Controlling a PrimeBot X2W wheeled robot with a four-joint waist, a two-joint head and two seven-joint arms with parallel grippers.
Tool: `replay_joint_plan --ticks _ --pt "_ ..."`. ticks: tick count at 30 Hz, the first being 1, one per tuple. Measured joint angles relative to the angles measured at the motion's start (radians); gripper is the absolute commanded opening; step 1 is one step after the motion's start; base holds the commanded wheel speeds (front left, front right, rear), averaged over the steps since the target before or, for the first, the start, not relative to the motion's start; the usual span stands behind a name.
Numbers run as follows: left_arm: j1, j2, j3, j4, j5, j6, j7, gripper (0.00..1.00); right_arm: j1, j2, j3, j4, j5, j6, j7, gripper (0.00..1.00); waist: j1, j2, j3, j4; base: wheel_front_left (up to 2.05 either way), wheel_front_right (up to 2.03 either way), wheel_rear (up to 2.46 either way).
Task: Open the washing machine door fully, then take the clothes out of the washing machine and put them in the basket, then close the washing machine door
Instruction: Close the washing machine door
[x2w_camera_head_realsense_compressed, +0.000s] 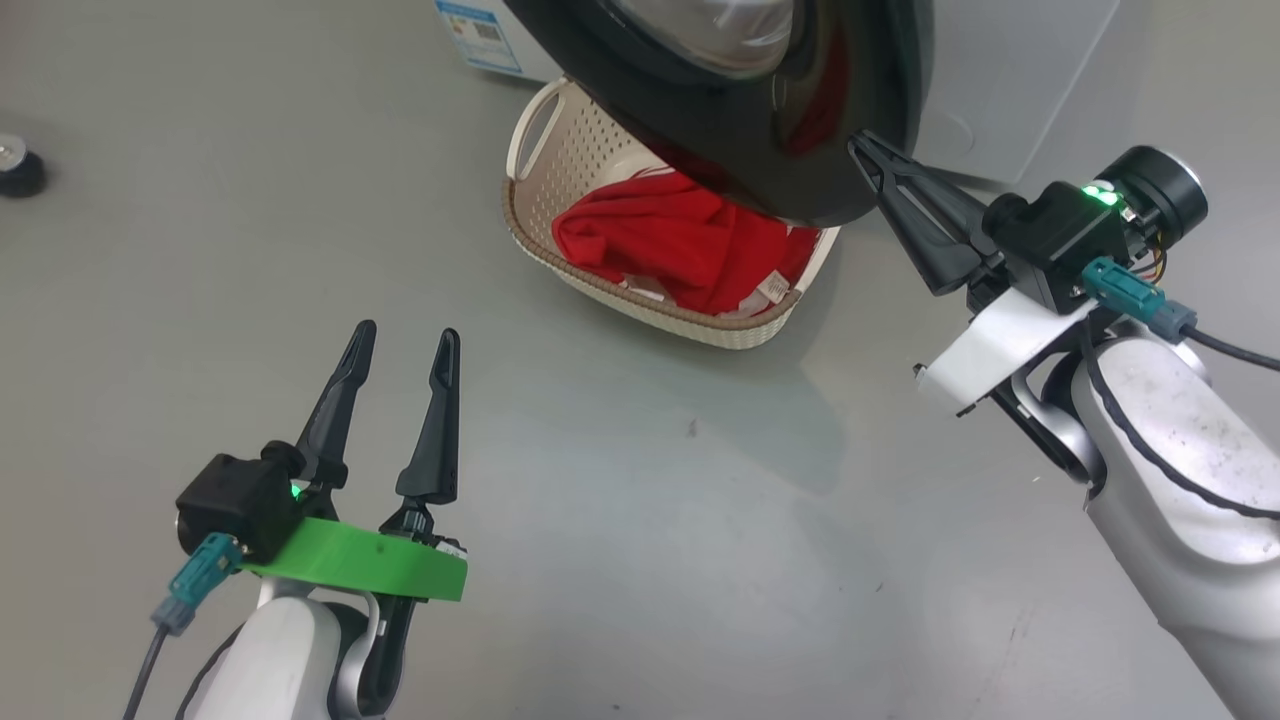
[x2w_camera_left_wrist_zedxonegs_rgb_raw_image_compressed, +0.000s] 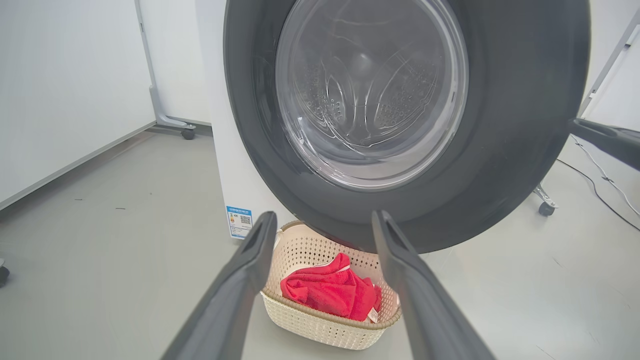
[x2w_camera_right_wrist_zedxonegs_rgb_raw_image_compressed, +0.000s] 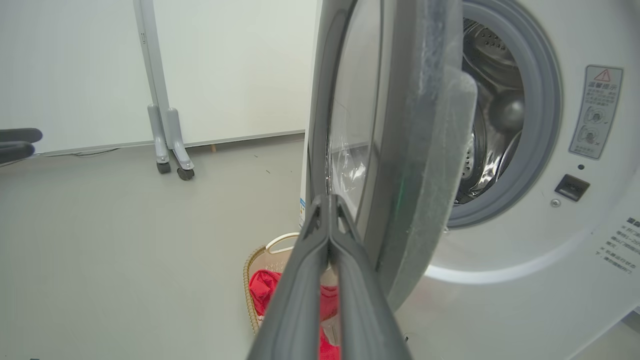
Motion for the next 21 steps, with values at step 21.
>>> replay_joint_plan --ticks 21 --pt "-0.043 -0.025 0.001 -0.003 0.000 -0.013 0.000 1.00 -0.254 -0.095 -0.006 0.102 0.074 0.009 0.007 0.00 0.0000 0.0000 0.146 0.029 0.00 0.00 0.00"
